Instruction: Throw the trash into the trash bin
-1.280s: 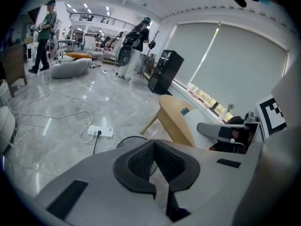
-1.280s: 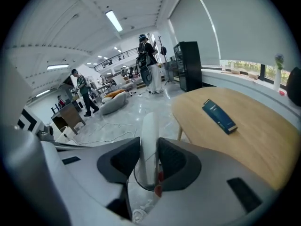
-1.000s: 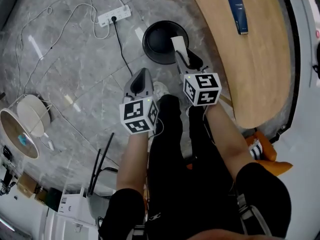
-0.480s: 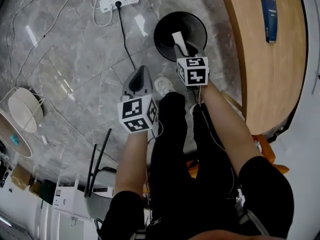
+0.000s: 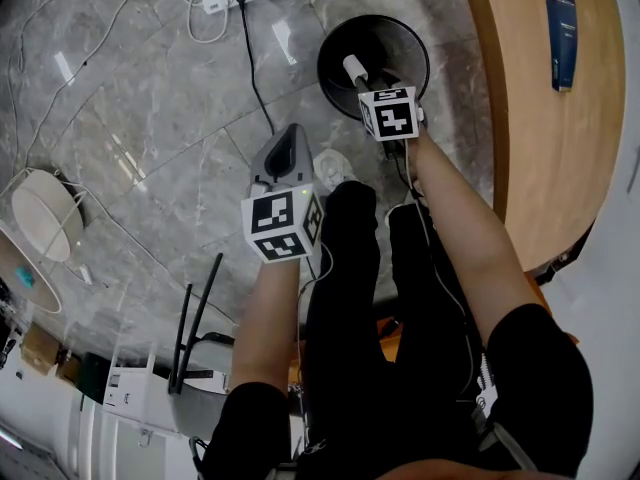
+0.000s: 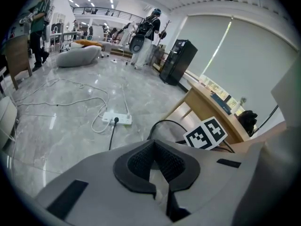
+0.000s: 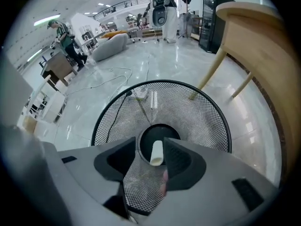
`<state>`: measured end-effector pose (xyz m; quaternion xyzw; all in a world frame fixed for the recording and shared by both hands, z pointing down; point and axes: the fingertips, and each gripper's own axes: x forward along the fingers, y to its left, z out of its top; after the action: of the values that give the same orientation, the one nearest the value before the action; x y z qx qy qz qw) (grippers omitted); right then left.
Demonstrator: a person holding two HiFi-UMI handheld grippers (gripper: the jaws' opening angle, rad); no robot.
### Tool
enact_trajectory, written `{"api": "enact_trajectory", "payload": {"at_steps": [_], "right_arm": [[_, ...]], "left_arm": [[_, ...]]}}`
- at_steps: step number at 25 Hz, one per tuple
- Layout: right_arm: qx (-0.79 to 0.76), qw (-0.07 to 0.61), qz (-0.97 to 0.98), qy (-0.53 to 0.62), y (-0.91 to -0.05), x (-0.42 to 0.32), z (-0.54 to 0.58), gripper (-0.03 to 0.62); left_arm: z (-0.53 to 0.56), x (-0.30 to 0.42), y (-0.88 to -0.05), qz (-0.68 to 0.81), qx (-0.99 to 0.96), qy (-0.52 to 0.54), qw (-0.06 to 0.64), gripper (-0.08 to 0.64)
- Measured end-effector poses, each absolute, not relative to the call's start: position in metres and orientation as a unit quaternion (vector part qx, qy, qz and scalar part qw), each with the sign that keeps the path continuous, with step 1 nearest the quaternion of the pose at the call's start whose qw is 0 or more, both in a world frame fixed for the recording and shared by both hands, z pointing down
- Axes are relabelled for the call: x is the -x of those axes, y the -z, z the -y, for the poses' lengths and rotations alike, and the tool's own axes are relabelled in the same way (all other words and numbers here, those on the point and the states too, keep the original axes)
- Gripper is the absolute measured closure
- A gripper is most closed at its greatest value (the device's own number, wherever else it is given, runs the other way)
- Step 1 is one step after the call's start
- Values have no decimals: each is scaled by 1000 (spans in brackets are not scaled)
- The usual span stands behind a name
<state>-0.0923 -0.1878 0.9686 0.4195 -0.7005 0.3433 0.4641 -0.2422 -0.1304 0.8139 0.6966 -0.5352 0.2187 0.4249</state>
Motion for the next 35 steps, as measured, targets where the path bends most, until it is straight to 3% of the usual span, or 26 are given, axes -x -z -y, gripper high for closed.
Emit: {"api": "enact_trajectory", "payload": {"at_steps": [4, 6, 8, 10, 20, 35], "right_arm": [[-426, 434, 713, -349, -950, 95, 196, 420], [-434, 394, 731, -349, -927, 98, 196, 471], [-444, 357, 754, -326, -897, 100, 196, 565], [-449, 333, 774, -298, -867, 103, 194, 578], [-476, 215, 824, -219, -692, 80, 190, 578], [-556, 127, 804, -168, -492, -59, 177, 579]], "left_arm": [[127, 244, -817, 540, -692, -217, 427, 549], [127, 243, -814, 547, -689, -212, 425, 549], [131, 241, -804, 559, -689, -203, 414, 549], [136, 236, -791, 568, -692, -195, 401, 549], [148, 191, -694, 580, -720, -170, 342, 548], [160, 79, -529, 562, -764, -138, 286, 549]]}}
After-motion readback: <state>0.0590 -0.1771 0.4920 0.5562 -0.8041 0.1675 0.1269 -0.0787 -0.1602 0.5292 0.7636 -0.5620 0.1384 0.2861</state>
